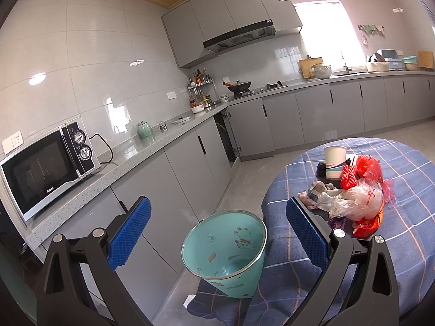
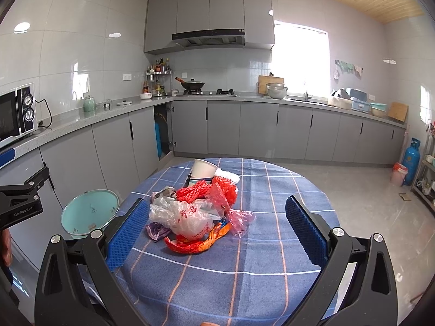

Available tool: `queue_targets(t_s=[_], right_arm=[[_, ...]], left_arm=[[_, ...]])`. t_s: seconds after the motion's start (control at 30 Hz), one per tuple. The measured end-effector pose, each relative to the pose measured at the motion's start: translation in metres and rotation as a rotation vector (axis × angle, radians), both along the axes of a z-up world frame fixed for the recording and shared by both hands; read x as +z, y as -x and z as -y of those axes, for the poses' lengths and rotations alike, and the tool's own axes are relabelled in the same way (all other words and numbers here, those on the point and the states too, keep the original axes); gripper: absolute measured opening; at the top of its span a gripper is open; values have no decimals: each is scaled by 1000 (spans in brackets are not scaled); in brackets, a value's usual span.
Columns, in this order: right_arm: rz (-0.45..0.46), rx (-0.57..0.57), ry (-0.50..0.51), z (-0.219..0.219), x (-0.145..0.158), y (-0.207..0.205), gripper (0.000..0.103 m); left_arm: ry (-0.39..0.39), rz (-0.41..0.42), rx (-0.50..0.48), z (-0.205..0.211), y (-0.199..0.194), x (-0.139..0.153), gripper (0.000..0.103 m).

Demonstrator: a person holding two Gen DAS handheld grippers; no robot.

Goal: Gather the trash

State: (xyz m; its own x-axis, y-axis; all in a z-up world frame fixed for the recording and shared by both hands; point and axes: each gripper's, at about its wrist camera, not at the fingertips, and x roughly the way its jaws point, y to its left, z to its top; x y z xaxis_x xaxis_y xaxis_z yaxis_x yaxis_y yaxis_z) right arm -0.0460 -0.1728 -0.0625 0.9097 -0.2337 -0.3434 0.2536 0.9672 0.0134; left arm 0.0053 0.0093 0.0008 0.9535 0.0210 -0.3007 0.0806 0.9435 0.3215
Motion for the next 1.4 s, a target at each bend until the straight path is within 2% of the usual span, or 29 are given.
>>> queue_targets(t_s=[0.83, 1.13, 1.4], right_arm=[[-16, -7, -5, 3, -3, -5, 99], [-31, -32, -15, 21, -16, -20, 99], [-72, -58, -32, 48, -44, -50, 99]], left_arm=[[0, -8, 4, -3, -6, -4, 98], [19, -13, 4, 0, -22, -10, 98], [15, -51, -16, 22, -51, -33, 98]])
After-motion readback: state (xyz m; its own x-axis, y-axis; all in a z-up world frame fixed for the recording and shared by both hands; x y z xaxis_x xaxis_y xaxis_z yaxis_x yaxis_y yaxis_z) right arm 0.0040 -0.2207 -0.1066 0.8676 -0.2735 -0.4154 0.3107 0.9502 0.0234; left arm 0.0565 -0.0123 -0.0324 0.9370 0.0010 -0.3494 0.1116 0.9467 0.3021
